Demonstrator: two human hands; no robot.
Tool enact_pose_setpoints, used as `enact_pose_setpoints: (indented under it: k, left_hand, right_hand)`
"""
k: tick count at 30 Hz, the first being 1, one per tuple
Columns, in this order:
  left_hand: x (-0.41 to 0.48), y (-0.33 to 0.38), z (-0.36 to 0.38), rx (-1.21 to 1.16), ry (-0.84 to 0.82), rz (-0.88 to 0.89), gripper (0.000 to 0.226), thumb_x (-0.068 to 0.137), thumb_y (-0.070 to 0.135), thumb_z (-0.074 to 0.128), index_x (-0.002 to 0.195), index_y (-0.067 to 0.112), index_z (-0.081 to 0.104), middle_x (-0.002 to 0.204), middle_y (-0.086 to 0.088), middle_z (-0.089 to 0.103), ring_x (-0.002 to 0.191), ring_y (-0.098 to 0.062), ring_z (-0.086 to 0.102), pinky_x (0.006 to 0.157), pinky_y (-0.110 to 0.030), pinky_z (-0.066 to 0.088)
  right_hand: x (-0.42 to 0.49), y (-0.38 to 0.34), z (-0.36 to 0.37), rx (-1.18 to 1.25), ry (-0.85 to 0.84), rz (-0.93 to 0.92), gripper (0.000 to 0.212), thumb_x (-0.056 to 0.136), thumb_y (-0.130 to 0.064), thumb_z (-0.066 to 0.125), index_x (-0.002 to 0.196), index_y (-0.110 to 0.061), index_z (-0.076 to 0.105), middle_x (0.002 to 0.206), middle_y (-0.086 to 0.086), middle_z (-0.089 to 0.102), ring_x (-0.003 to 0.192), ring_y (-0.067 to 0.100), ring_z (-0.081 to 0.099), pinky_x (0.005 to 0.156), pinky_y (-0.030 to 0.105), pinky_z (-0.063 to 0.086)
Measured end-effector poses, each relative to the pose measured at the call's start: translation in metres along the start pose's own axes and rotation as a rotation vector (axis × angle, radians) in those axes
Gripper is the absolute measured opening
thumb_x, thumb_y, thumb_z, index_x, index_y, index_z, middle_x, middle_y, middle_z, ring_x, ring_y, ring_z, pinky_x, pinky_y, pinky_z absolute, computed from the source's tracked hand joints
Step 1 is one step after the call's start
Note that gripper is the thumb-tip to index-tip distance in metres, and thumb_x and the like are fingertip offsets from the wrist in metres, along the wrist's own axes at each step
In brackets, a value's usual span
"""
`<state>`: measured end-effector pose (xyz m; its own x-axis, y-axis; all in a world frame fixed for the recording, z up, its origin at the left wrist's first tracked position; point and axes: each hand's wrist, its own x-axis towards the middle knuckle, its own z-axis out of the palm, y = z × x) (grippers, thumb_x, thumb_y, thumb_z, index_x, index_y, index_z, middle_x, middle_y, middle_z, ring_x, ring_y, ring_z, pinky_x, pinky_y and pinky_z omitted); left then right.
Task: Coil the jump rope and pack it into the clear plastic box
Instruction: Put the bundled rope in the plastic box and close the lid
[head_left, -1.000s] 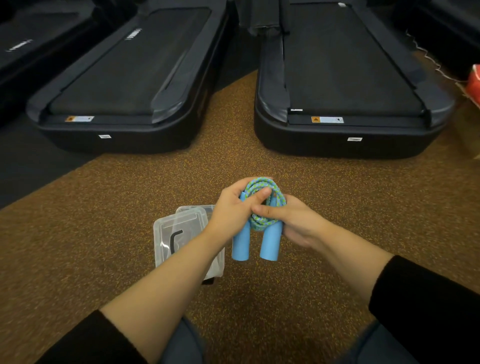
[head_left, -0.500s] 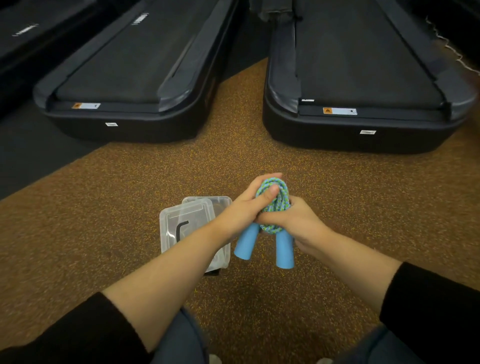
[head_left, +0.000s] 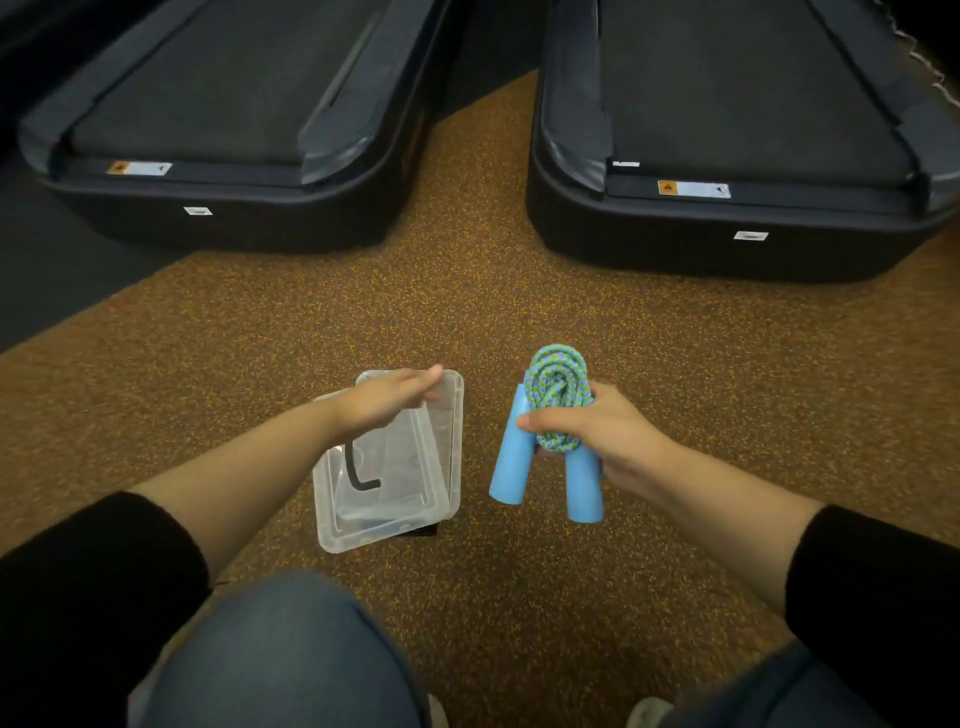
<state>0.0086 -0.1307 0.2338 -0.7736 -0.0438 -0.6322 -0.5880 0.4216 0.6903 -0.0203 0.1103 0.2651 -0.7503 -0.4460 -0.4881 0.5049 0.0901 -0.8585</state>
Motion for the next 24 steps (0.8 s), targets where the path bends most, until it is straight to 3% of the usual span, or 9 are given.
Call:
enact_pose_setpoints:
  k: [5,8,10,15,18,20,21,24]
  left_hand:
    - [0.012,-0.055,-0.017,-0.074,0.249,-0.133,0.043,0.096,0.029,0.043,0.128,0.001,0.049,0.132,-0.012,0.051,0.116,-0.023,0.047,0.09,-0.03,0.033]
    - [0.022,-0.085,-0.021,-0.091,0.317,-0.199,0.04,0.094,0.031,0.048,0.12,0.002,0.056,0.128,-0.017,0.055,0.102,-0.021,0.047,0.087,-0.032,0.033]
    - [0.029,-0.101,-0.024,-0.086,0.359,-0.221,0.042,0.091,0.035,0.054,0.118,0.003,0.057,0.127,-0.017,0.057,0.105,-0.024,0.051,0.087,-0.032,0.036]
    - [0.05,-0.138,-0.033,0.015,0.54,-0.341,0.079,0.07,0.046,0.074,0.136,0.023,0.037,0.141,-0.018,0.035,0.13,-0.038,0.036,0.107,-0.051,0.035]
    - [0.057,-0.16,-0.039,-0.211,0.563,-0.414,0.11,0.054,0.045,0.085,0.139,0.011,0.026,0.143,-0.016,0.038,0.129,-0.037,0.041,0.104,-0.054,0.04]
    - [0.074,-0.2,-0.046,-0.383,0.481,-0.472,0.123,0.036,0.051,0.091,0.135,0.004,0.035,0.137,-0.015,0.048,0.119,-0.035,0.053,0.096,-0.053,0.047]
    - [0.076,-0.205,-0.045,-0.447,0.407,-0.489,0.116,0.035,0.051,0.091,0.131,0.004,0.044,0.131,-0.015,0.055,0.112,-0.034,0.06,0.091,-0.053,0.05]
    - [0.062,-0.19,-0.032,-0.655,0.298,-0.432,0.055,0.075,0.022,0.075,0.122,0.001,0.056,0.119,-0.021,0.063,0.097,-0.035,0.065,0.08,-0.049,0.052]
  right_hand:
    - [0.01,0.006,-0.008,-0.006,0.019,0.021,0.021,0.069,0.005,0.073,0.086,-0.006,0.066,0.083,0.011,0.067,0.074,0.023,0.064,0.064,0.033,0.056]
    - [0.016,0.007,-0.008,-0.019,0.023,0.019,0.021,0.069,0.005,0.073,0.084,-0.007,0.065,0.08,0.009,0.068,0.071,0.021,0.064,0.061,0.03,0.056]
    - [0.02,0.008,-0.009,-0.023,0.024,0.025,0.022,0.069,0.006,0.073,0.086,-0.006,0.065,0.081,0.008,0.068,0.071,0.02,0.065,0.063,0.031,0.058]
    - [0.026,0.01,-0.011,-0.033,0.009,0.046,0.022,0.07,0.007,0.071,0.087,-0.006,0.064,0.08,0.007,0.069,0.068,0.017,0.067,0.055,0.027,0.057]
    - [0.029,0.012,-0.013,-0.057,0.024,0.057,0.023,0.069,0.006,0.072,0.086,-0.007,0.064,0.082,0.008,0.068,0.072,0.021,0.065,0.06,0.028,0.057]
    - [0.031,0.014,-0.014,-0.07,0.03,0.065,0.024,0.069,0.006,0.072,0.088,-0.006,0.064,0.082,0.009,0.067,0.072,0.021,0.064,0.059,0.027,0.057]
    - [0.032,0.015,-0.014,-0.071,0.03,0.069,0.024,0.069,0.006,0.072,0.088,-0.005,0.064,0.082,0.009,0.068,0.072,0.02,0.065,0.059,0.027,0.057]
    - [0.033,0.016,-0.015,-0.078,0.03,0.073,0.024,0.068,0.005,0.072,0.088,-0.006,0.064,0.081,0.007,0.069,0.071,0.019,0.065,0.061,0.029,0.057]
